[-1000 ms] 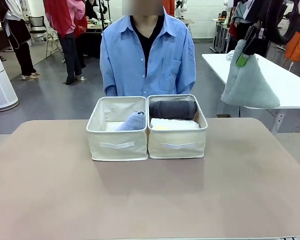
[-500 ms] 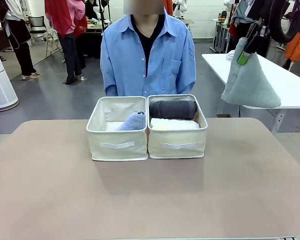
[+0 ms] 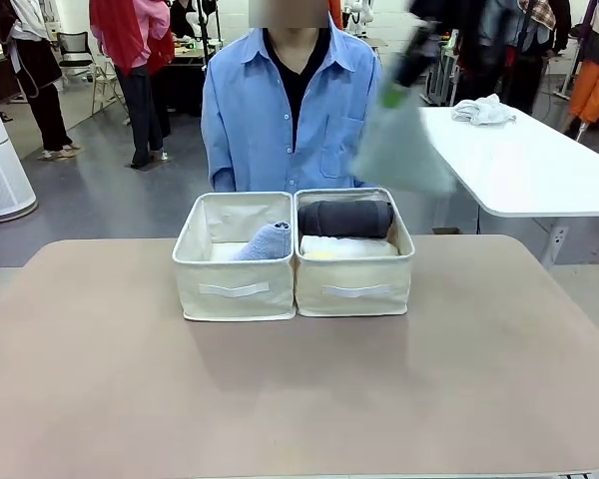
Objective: Sort the towels based on their folding style.
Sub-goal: Pick up another triangle-folded towel from the table and place it in the left Fabric basket.
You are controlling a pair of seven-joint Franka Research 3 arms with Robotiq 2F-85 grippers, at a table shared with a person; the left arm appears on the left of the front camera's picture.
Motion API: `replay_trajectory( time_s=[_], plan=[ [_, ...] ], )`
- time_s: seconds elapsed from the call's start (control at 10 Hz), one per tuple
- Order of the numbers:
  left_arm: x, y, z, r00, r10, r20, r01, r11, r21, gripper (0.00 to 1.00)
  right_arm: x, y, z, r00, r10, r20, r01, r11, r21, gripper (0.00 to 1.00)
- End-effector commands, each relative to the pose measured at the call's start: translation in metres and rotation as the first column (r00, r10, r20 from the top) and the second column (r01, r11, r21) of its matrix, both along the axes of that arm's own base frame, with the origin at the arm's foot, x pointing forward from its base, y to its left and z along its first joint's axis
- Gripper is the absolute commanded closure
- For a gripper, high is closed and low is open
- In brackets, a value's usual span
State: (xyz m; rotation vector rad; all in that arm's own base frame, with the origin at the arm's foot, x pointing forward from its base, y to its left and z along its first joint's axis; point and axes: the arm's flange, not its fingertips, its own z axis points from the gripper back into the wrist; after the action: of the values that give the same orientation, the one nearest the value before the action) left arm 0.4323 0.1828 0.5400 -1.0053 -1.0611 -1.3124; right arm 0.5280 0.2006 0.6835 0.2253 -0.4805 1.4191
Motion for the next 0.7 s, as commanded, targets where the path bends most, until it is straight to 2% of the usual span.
replay_trajectory(
  time_s=[0.0, 0.2, 0.3, 0.6],
  plan=[
    [-0.002, 0.001, 0.002, 1.000, 0.002, 0.000, -0.002, 1.000, -0.004, 0.00, 0.031, 0.067, 0.002, 0.997, 0.079, -0.005, -0.079, 0.994, 0.076, 0.81],
    [-0.002, 0.001, 0.002, 1.000, 0.002, 0.000, -0.002, 1.000, -0.004, 0.00, 0.046, 0.121, -0.009, 0.994, 0.105, 0.013, -0.106, 0.989, 0.107, 0.81],
    [-0.002, 0.001, 0.002, 1.000, 0.002, 0.000, -0.002, 1.000, -0.004, 0.00, 0.058, 0.146, -0.021, 0.993, 0.115, -0.025, -0.112, 0.987, 0.115, 0.81],
    [-0.002, 0.001, 0.002, 1.000, 0.002, 0.000, -0.002, 1.000, -0.004, 0.00, 0.068, 0.171, -0.033, 0.992, 0.127, -0.027, -0.122, 0.982, 0.141, 0.81]
  ],
)
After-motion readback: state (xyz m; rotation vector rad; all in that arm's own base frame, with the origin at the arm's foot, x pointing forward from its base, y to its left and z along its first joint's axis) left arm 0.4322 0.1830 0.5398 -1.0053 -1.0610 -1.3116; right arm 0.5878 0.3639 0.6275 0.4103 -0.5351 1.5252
